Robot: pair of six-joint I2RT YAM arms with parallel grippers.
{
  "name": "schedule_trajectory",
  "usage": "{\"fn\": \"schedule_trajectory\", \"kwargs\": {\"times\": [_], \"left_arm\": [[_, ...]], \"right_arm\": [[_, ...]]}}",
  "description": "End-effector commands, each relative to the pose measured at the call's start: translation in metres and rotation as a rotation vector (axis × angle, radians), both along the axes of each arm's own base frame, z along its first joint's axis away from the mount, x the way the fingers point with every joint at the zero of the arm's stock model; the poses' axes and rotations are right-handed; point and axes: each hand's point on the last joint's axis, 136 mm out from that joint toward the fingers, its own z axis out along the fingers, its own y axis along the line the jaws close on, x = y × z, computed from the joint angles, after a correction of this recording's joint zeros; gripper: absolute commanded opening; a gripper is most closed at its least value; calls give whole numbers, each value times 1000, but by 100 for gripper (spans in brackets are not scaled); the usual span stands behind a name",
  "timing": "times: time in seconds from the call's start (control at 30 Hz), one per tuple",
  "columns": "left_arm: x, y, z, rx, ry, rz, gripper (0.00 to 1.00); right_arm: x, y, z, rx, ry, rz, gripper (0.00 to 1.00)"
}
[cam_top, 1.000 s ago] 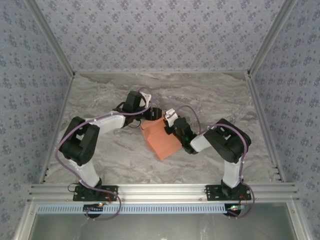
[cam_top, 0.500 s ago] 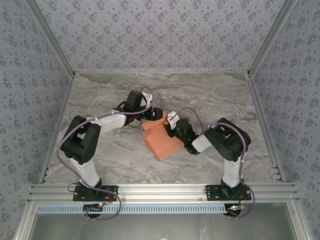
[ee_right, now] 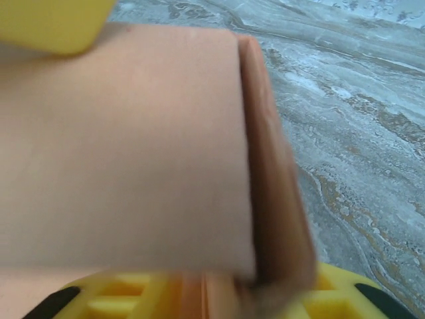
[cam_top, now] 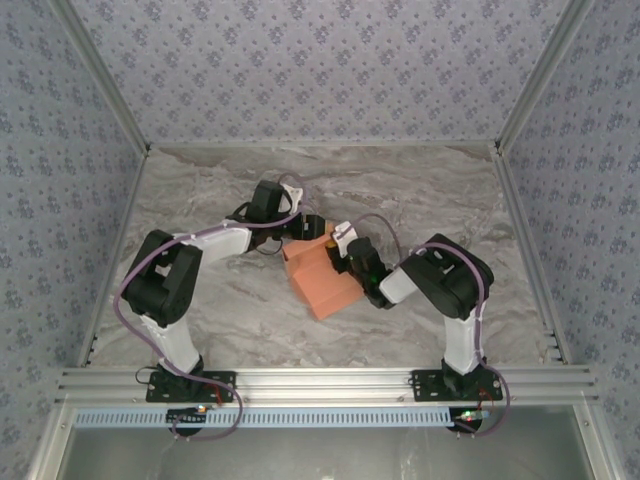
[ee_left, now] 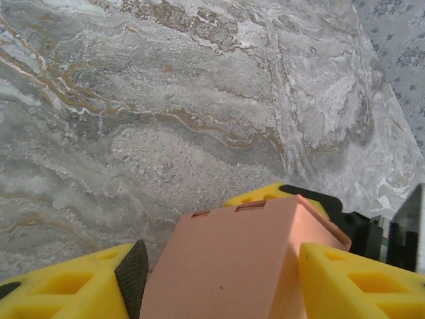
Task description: Fold the paper box
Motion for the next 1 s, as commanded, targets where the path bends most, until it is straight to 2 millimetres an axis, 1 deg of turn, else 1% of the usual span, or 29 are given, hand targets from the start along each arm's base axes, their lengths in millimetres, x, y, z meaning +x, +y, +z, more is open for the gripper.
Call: {"fn": "schedule_trajectory", "kwargs": {"times": [0.0, 0.1, 0.27, 0.4, 0.5, 0.6, 0.67, 0.73, 0.77, 0.9, 0.97], "left_arm": [[-11, 18, -19, 80, 68, 16, 65], [-9, 21, -13, 86, 53, 27, 68], [-7, 34, 2, 95, 31, 58, 71], [-13, 47, 10, 131, 16, 73, 73], [-22, 57, 12, 158, 7, 82, 74], [-32, 65, 13, 182, 8, 84, 75], [-40, 73, 11, 211, 8, 84, 75], [-46, 80, 7, 246, 7, 86, 76], [-49, 83, 5, 256, 9, 88, 76], [-55, 87, -3, 247, 34, 106, 74], [-57, 88, -5, 239, 43, 119, 71]], "right_arm": [[-13, 1, 17, 39, -8, 64, 37], [-25, 0, 25, 50, -14, 111, 39], [-42, -4, 35, 50, -19, 150, 39], [-55, -12, 40, 47, -28, 169, 40], [-70, -8, 47, 33, -55, 234, 41], [-94, 13, 59, 14, -89, 369, 41], [-110, 34, 66, 13, -97, 464, 41], [-121, 55, 71, 22, -107, 512, 42], [-126, 67, 74, 42, -117, 524, 42], [-133, 102, 76, 129, -139, 512, 44], [-133, 114, 68, 124, -147, 482, 46]]}}
